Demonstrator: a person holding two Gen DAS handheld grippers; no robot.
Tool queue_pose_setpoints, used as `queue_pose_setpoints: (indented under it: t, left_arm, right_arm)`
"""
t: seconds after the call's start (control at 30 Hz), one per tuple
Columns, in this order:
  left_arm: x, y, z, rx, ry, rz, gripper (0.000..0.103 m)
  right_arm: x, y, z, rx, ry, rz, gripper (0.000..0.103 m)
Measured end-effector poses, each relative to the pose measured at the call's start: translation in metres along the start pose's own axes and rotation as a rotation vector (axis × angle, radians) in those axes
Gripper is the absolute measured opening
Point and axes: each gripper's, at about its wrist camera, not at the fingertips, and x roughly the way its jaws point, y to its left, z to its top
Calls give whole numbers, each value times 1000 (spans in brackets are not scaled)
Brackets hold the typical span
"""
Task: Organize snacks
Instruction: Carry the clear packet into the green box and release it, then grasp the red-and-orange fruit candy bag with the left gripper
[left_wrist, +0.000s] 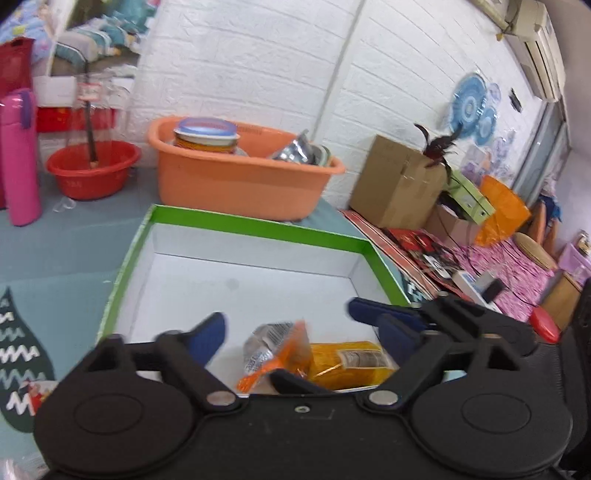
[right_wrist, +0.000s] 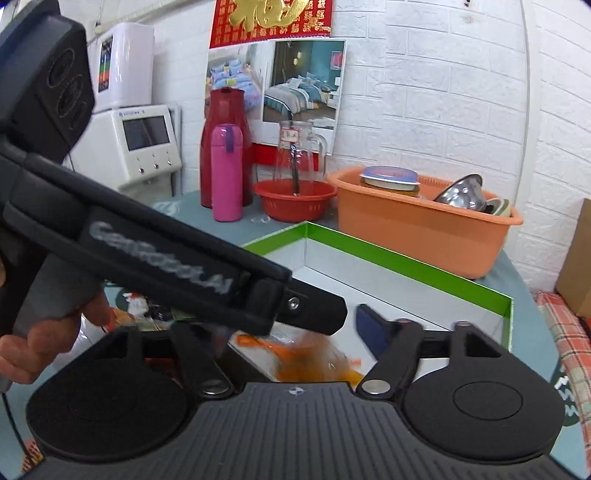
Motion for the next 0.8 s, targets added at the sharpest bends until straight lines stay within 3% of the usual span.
queue_pose_setpoints:
  t: [0.27,0.47,0.63,0.8]
  left_arm:
    - [-86,-16,-1,-29,-81,-51,103]
    - [-155,-36,-22,27,-111,11,103]
    - [-194,-36,-48,10,-119,38,103]
    - [-200,-33,-93,-8,-64,52,103]
  right_arm:
    - [-75,5,18,31,-64,-75,103]
    - [-153,21,23,35,-145,-40,103]
    - [-196,41,12,-17,-193,-30,103]
    - [-201,57,-24,-29,-145,-19,103]
